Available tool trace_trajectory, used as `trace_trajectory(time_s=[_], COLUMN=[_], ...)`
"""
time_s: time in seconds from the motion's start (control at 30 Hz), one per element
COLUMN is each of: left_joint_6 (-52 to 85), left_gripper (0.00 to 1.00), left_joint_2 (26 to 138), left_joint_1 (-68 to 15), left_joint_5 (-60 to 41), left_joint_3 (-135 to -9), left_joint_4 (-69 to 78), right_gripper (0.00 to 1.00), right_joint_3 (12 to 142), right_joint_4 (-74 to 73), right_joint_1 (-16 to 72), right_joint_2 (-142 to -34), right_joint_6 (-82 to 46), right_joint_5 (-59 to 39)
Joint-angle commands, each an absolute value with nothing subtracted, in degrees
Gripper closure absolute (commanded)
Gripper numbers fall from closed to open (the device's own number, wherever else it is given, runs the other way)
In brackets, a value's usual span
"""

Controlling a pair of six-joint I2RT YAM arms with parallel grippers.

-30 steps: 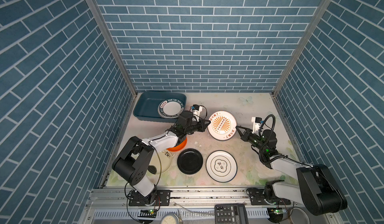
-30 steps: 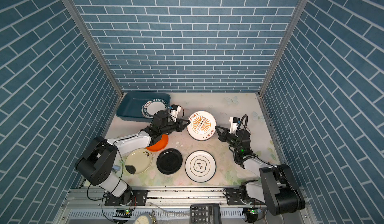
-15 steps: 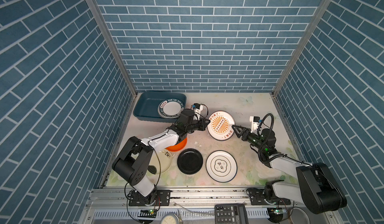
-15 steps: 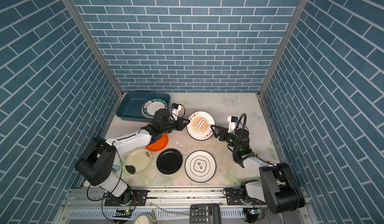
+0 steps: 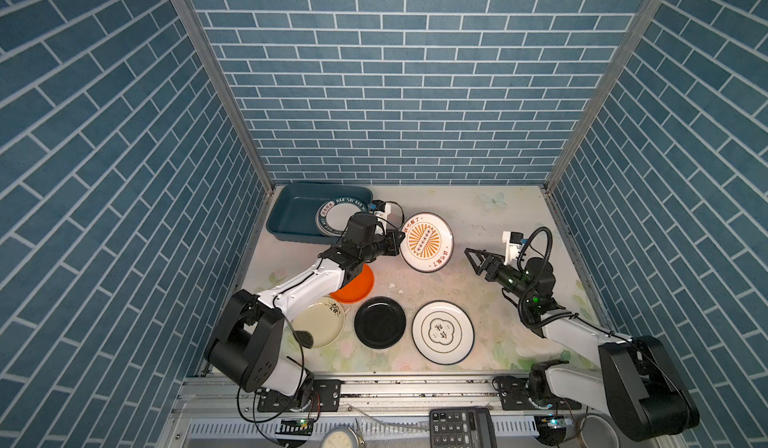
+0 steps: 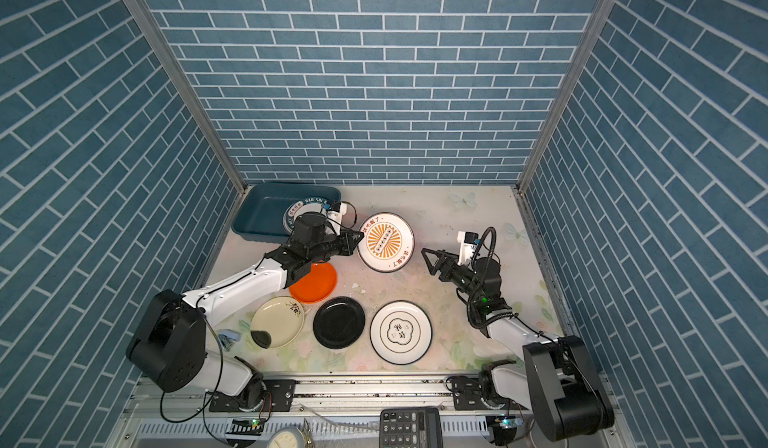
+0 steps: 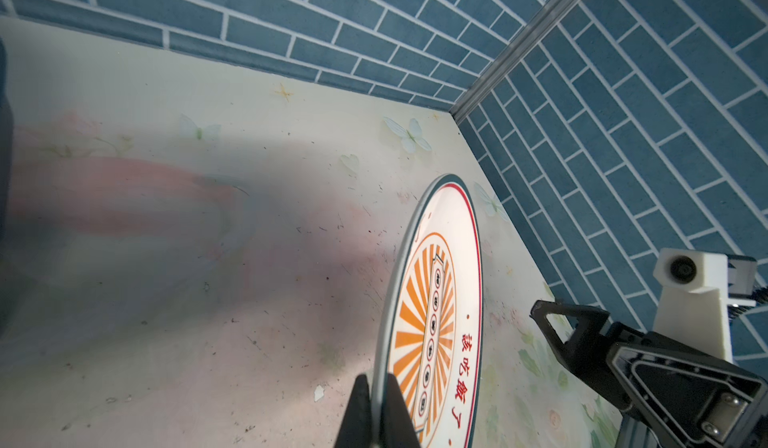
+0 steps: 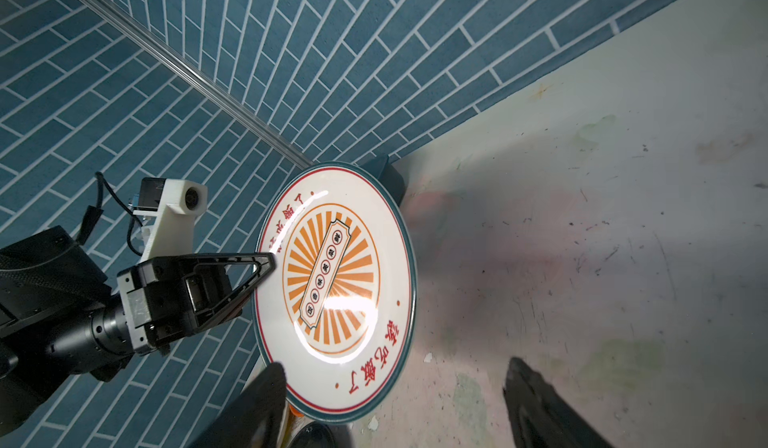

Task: Place the plates into the plastic bin on the countertop
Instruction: 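Carry the sunburst plate into the teal bin with the left gripper and release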

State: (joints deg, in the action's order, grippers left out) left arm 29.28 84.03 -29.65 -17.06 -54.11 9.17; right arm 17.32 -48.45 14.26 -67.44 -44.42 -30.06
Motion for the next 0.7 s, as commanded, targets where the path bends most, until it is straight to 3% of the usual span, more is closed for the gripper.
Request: trace_trajectory(time_s=[0.0, 0.33, 0.5, 0.67], left_joint_6=[28.0, 28.4, 30.5, 32.6], left_gripper=[1.00, 1.00, 1.00, 1.00], left_joint_2=[81.0, 76.7, 78.0, 79.3], left_joint_1=[-27.2, -18.7, -12.3, -7.6], left_joint_5=[-15.5, -14.0, -15.3, -10.8], left_joint_3=[-56.0, -56.4, -58.9, -60.8], left_joint_4=[7.6, 5.4, 4.8, 4.8], right_gripper=[0.16, 0.14, 0.01, 0.01], right_joint_3=[17.2, 17.1, 16.1, 15.9], right_joint_4=[-47.6, -49.2, -50.8, -51.1], right_joint_1=[14.3, 14.3, 14.3, 14.3], right_joint_2=[-65.5, -67.2, -67.2, -67.8], right_joint_6=[-41.6, -41.4, -42.1, -41.9], right_joint_5=[-28.0, -28.7, -27.8, -27.7])
